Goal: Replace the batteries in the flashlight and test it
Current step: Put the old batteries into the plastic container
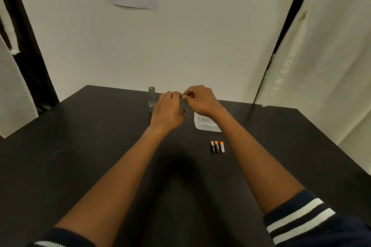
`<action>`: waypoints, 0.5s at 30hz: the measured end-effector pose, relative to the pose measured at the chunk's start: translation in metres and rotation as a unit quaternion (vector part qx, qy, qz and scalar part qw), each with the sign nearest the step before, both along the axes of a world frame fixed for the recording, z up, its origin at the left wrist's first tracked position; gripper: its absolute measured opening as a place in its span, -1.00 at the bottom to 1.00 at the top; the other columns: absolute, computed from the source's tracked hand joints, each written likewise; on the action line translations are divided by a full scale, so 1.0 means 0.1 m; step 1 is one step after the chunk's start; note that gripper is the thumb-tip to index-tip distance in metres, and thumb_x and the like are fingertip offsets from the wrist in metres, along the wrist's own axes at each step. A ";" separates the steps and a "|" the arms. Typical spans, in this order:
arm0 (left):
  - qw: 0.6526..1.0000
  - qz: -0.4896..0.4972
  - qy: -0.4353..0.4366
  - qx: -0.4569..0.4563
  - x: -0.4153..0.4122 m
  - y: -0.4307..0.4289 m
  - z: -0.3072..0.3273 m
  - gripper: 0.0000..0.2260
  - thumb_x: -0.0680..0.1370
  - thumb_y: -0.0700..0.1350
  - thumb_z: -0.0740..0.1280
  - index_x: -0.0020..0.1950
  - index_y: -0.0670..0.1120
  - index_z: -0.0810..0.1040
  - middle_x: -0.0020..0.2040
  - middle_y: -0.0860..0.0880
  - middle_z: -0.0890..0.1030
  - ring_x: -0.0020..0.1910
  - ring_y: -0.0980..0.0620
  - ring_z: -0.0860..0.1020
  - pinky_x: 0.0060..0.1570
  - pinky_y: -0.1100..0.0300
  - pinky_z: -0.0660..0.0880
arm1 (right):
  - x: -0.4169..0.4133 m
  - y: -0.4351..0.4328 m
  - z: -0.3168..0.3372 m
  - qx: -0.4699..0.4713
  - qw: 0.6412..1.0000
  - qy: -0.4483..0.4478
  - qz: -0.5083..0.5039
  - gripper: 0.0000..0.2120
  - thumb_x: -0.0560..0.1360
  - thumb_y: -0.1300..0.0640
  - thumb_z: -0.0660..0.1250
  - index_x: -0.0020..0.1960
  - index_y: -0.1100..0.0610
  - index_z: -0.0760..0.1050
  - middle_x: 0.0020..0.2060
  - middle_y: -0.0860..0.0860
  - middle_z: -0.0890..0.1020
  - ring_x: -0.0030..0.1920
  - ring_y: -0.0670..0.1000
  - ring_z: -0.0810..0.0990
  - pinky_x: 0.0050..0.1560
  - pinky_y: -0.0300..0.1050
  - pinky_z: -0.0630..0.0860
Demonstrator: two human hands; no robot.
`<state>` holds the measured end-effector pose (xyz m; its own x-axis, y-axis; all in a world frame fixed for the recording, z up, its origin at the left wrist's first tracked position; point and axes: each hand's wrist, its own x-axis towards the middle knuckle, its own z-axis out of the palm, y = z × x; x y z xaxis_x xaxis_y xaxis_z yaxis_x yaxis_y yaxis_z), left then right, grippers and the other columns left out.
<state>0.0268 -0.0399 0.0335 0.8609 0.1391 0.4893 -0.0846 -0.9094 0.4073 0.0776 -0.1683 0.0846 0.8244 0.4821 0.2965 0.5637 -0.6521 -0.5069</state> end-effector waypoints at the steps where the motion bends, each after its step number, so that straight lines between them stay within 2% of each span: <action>1: 1.000 -0.013 0.003 -0.004 -0.03 -0.09 -0.05 -0.53 0.56 -0.07 0.43 0.43 -0.15 0.43 0.36 -0.14 0.51 0.39 -0.16 0.40 0.20 -0.01 0.47 | -0.06 -0.17 -0.01 -0.007 1.000 0.009 -0.003 -0.80 0.62 0.17 0.31 0.10 0.19 0.69 0.04 0.07 0.73 0.04 0.05 0.66 0.13 -0.06 0.56; 5: 0.999 -0.037 0.018 -0.018 -0.13 -0.39 -0.37 -0.57 0.59 -0.09 0.40 0.44 -0.10 0.43 0.34 -0.11 0.52 0.35 -0.14 0.44 0.18 -0.01 0.50 | -0.28 -0.72 -0.23 -0.054 0.997 0.042 -0.024 -0.82 0.59 0.21 0.33 0.05 0.17 0.72 0.02 0.03 0.74 0.00 -0.03 0.64 0.01 -0.21 0.45; 7: 0.999 -0.040 0.028 -0.023 -0.15 -0.51 -0.52 -0.56 0.59 -0.08 0.39 0.45 -0.07 0.43 0.34 -0.11 0.50 0.35 -0.13 0.44 0.17 -0.02 0.51 | -0.37 -0.92 -0.40 -0.074 0.994 0.071 -0.025 -0.80 0.58 0.22 0.37 0.15 0.15 0.70 0.09 0.02 0.72 0.06 -0.04 0.63 0.07 -0.26 0.43; 9: 0.998 -0.032 0.035 -0.036 -0.16 -0.60 -0.62 -0.54 0.60 -0.06 0.38 0.48 -0.06 0.40 0.37 -0.12 0.47 0.36 -0.13 0.43 0.17 -0.02 0.53 | -0.40 -1.03 -0.53 -0.098 0.990 0.097 -0.014 -0.70 0.56 0.19 0.42 0.29 0.11 0.63 0.22 0.04 0.67 0.16 0.01 0.65 0.15 -0.23 0.47; 12: 0.997 -0.015 0.049 -0.061 -0.15 -0.68 -0.72 -0.51 0.62 -0.05 0.36 0.53 -0.07 0.34 0.41 -0.12 0.41 0.39 -0.12 0.40 0.16 -0.03 0.54 | -0.39 -1.12 -0.65 -0.145 0.982 0.122 -0.007 -0.51 0.53 0.09 0.48 0.43 0.04 0.50 0.35 0.03 0.58 0.16 0.01 0.64 0.20 -0.14 0.53; 15: 0.994 0.000 0.052 -0.098 -0.13 -0.70 -0.78 -0.52 0.63 -0.08 0.34 0.53 -0.08 0.32 0.43 -0.10 0.38 0.38 -0.11 0.41 0.12 -0.02 0.55 | -0.36 -1.14 -0.70 -0.174 0.977 0.124 -0.004 -0.41 0.52 0.08 0.50 0.50 0.06 0.41 0.42 0.04 0.53 0.35 0.05 0.54 0.35 -0.04 0.48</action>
<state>0.0140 -0.1100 -0.0440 0.9051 0.2237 0.3616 -0.0321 -0.8121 0.5827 0.0418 -0.2822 0.0150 0.8539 0.5119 -0.0938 0.4464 -0.8131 -0.3735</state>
